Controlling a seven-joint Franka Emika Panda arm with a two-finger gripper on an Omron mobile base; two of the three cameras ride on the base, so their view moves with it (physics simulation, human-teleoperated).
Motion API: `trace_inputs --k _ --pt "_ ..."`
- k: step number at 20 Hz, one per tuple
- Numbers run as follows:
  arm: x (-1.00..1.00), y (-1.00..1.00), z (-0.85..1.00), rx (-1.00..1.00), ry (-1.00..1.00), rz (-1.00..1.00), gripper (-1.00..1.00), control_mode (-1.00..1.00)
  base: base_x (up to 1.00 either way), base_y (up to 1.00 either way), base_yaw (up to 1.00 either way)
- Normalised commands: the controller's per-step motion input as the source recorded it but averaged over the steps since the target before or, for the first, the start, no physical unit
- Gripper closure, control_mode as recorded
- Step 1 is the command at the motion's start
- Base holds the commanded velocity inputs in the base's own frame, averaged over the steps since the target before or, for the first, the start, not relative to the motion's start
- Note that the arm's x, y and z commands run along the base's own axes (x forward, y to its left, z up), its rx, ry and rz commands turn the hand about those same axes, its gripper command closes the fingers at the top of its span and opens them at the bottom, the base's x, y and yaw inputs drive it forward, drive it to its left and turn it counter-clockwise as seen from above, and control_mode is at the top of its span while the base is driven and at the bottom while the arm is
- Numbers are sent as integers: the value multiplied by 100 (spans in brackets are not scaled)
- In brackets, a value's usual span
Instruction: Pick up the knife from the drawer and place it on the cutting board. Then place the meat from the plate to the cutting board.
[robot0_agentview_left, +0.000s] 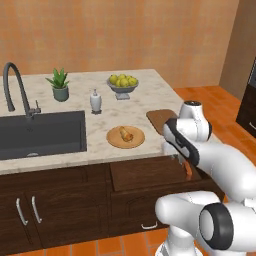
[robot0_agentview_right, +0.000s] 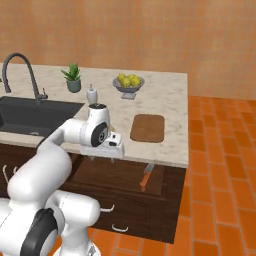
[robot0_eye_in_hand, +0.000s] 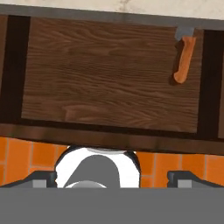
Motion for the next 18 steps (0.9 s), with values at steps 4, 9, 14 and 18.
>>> trace_inputs --k 4,9,14,18 --pt "0 -36 -82 0 6 0 -100 -100 0 0 0" --pt "0 -33 -76 0 3 0 -100 -100 0 0 0" --pt "19 -13 -52 0 0 0 -100 -100 0 0 0" --pt "48 -8 -36 0 0 -1 -100 -100 0 0 0"
